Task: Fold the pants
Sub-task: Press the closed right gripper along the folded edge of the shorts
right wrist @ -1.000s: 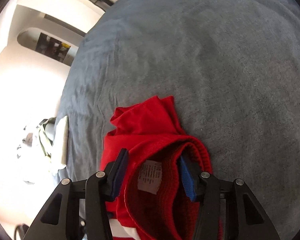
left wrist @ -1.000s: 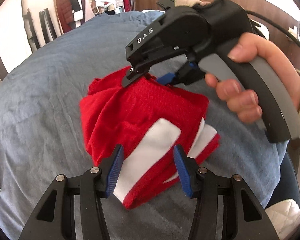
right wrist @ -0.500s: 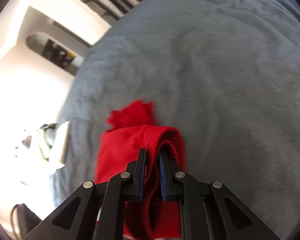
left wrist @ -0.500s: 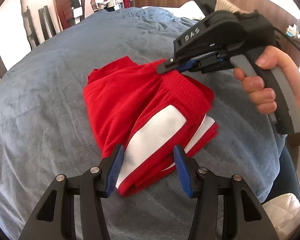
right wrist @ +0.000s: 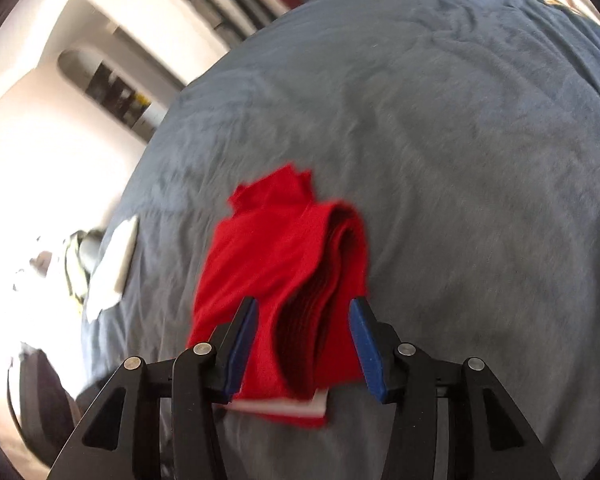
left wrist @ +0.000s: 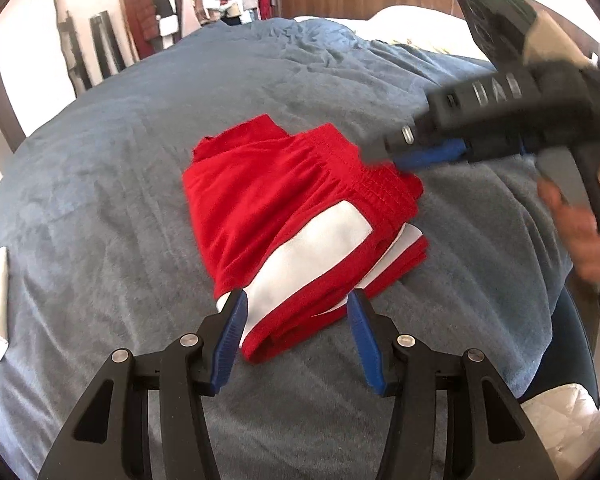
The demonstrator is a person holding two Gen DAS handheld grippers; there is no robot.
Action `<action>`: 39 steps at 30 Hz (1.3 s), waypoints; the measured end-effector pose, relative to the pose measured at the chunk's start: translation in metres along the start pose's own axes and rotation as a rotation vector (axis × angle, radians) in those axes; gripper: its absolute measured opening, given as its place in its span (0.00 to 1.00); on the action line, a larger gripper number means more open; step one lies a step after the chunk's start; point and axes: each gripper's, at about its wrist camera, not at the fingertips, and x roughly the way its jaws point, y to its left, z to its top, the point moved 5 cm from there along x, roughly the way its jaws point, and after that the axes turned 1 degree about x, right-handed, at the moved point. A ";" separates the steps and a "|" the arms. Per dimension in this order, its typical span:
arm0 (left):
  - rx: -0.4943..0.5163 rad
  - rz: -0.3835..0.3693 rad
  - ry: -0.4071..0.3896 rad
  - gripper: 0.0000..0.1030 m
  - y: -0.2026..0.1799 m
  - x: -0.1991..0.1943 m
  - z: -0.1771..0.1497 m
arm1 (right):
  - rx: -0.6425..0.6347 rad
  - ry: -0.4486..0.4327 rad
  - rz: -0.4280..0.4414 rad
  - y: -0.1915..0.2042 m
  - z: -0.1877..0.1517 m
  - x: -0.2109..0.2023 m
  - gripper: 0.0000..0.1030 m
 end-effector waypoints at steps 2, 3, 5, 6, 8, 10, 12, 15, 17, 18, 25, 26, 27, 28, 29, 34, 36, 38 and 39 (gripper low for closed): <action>-0.013 0.013 -0.015 0.49 0.002 -0.004 0.001 | -0.028 0.013 -0.020 0.003 -0.009 0.001 0.47; -0.023 0.025 -0.025 0.49 0.004 -0.006 0.002 | -0.051 0.017 -0.029 0.005 -0.012 0.001 0.47; -0.043 0.041 -0.039 0.49 0.009 -0.009 0.005 | -0.074 0.018 -0.034 0.006 -0.016 0.000 0.47; -0.065 0.039 -0.046 0.49 0.013 -0.010 0.007 | -0.081 0.017 -0.030 0.006 -0.017 -0.001 0.47; -0.104 0.030 -0.055 0.49 0.018 -0.011 0.012 | -0.092 0.013 -0.026 0.008 -0.017 -0.002 0.47; -0.126 0.029 -0.067 0.49 0.022 -0.011 0.017 | -0.106 0.007 -0.032 0.011 -0.018 -0.002 0.46; -0.124 0.035 -0.080 0.49 0.023 -0.010 0.022 | -0.128 0.011 -0.040 0.015 -0.021 0.000 0.46; -0.119 0.031 -0.078 0.49 0.021 -0.005 0.024 | -0.139 0.017 -0.040 0.017 -0.024 0.005 0.46; -0.112 0.036 -0.063 0.49 0.020 -0.001 0.022 | -0.116 0.024 -0.030 0.014 -0.025 0.008 0.43; -0.108 0.035 -0.056 0.49 0.019 0.001 0.020 | -0.100 0.029 -0.010 0.012 -0.024 0.008 0.41; -0.095 0.037 -0.017 0.49 0.014 0.004 0.007 | -0.018 0.076 0.034 -0.001 -0.029 0.020 0.13; -0.097 0.040 -0.015 0.49 0.014 0.003 0.006 | -0.014 0.078 0.032 -0.002 -0.030 0.019 0.10; -0.098 0.041 -0.016 0.49 0.014 0.002 0.005 | -0.012 0.070 0.035 -0.002 -0.031 0.015 0.09; -0.097 0.041 -0.016 0.49 0.014 0.001 0.004 | -0.014 0.055 0.037 -0.001 -0.031 0.011 0.09; -0.096 0.040 -0.017 0.49 0.012 -0.001 0.004 | -0.024 0.038 0.035 0.001 -0.032 0.005 0.08; -0.086 0.034 -0.017 0.49 0.007 -0.003 0.003 | -0.047 0.010 -0.015 0.003 -0.037 -0.006 0.08; -0.085 0.027 -0.015 0.49 0.006 -0.003 0.003 | -0.049 -0.008 -0.053 0.000 -0.037 -0.010 0.08; -0.082 0.027 -0.007 0.49 0.004 -0.002 0.002 | -0.057 -0.005 -0.074 -0.003 -0.035 -0.010 0.08; -0.082 0.025 -0.006 0.49 0.004 -0.003 0.002 | -0.049 0.008 -0.090 -0.006 -0.036 -0.009 0.08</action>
